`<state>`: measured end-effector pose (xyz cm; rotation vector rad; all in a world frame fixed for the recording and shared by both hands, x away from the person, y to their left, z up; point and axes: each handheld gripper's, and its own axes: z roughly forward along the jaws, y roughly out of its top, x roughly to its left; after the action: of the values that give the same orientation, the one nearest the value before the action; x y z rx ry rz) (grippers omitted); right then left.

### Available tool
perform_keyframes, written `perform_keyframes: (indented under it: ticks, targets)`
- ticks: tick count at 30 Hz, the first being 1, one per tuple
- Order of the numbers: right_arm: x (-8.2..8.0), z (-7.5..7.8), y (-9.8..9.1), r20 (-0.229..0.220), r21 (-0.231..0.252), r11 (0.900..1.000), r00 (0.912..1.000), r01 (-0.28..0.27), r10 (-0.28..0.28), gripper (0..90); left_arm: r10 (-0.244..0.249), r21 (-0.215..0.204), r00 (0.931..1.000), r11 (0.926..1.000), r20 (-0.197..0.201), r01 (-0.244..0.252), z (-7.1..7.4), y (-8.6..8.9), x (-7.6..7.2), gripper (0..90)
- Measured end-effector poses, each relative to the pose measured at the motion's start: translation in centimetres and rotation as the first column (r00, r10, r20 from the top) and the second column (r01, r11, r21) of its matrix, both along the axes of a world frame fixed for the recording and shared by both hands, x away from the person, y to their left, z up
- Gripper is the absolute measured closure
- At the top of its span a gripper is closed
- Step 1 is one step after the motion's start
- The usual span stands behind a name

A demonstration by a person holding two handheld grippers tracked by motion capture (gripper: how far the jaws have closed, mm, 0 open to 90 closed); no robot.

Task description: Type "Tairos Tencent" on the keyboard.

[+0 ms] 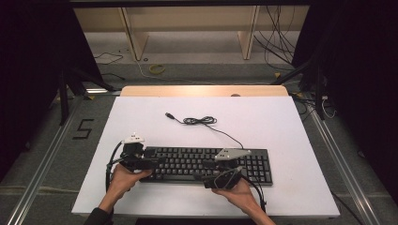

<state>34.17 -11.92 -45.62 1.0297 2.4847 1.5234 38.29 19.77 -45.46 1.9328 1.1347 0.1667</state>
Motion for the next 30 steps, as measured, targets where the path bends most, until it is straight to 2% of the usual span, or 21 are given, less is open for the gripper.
perform_keyframes:
  ticks: [15,21,30]
  targets:
    - [-0.2,-0.1,0.3,0.0,-0.002,0.9999,0.9999,-0.011,0.011,34.2,0.007,0.016,0.9999,0.9999,-0.015,-0.006,-0.1,-0.1,1.1,35.9]
    - [-0.2,-0.1,0.3,0.0,-0.001,0.9999,0.9999,-0.011,0.011,34.2,-0.011,0.023,0.9998,0.9997,-0.017,0.011,-0.2,-0.2,1.5,44.8]
    - [-0.3,-0.1,0.4,-0.002,-0.001,0.9999,0.9999,-0.014,0.014,34.1,-0.043,0.041,0.999,0.9982,-0.012,0.044,-0.1,-0.6,1.8,63.5]
